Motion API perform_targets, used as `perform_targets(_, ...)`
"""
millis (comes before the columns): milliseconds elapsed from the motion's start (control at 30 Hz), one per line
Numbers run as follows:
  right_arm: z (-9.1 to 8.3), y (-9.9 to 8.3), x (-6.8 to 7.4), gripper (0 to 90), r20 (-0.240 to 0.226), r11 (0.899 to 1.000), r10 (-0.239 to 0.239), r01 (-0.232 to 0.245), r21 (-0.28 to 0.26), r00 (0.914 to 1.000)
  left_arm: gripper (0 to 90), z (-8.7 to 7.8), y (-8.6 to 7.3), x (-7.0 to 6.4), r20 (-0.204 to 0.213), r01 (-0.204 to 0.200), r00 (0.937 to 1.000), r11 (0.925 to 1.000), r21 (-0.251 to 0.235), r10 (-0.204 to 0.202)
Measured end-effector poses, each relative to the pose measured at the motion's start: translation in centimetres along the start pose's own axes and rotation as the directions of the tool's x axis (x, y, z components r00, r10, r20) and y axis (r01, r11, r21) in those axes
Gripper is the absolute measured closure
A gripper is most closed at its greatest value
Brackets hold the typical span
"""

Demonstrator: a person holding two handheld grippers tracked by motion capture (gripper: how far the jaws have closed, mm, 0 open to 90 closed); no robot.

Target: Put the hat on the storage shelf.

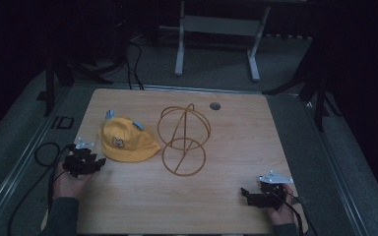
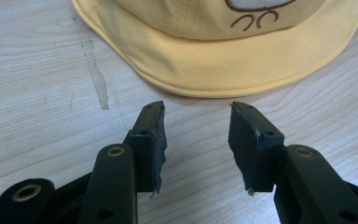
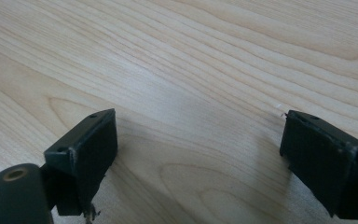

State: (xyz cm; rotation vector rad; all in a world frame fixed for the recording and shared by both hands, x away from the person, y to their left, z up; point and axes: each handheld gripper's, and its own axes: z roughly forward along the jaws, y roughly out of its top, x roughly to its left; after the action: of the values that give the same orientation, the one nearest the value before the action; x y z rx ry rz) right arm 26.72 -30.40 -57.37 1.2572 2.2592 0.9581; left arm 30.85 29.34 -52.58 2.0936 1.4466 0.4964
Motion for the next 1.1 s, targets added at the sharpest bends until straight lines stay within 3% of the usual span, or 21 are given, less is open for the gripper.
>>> perform_targets(433,0.0,0.0,0.0,11.0,-0.003,1.0,-0.002,0.002,0.0,1.0,52.4,-1.5,0.9,0.2,0.012,-0.051,0.9986,0.998,-0.038,0.051)
perform_targets(567,0.0,0.0,0.0,11.0,-0.004,1.0,-0.002,0.002,0.0,1.0,52.3,-2.1,1.9,0.3,0.024,-0.095,0.995,0.9945,-0.043,0.097)
perform_targets(767,0.0,0.0,0.0,11.0,-0.004,1.0,-0.003,0.003,0.0,1.0,50.0,-2.5,2.8,0.5,0.031,-0.114,0.9927,0.9916,-0.061,0.116)
perform_targets(1100,0.0,0.0,0.0,11.0,-0.005,1.0,-0.003,0.003,0.0,1.0,49.8,-2.8,4.4,0.9,0.054,-0.181,0.9814,0.9818,-0.057,0.184)
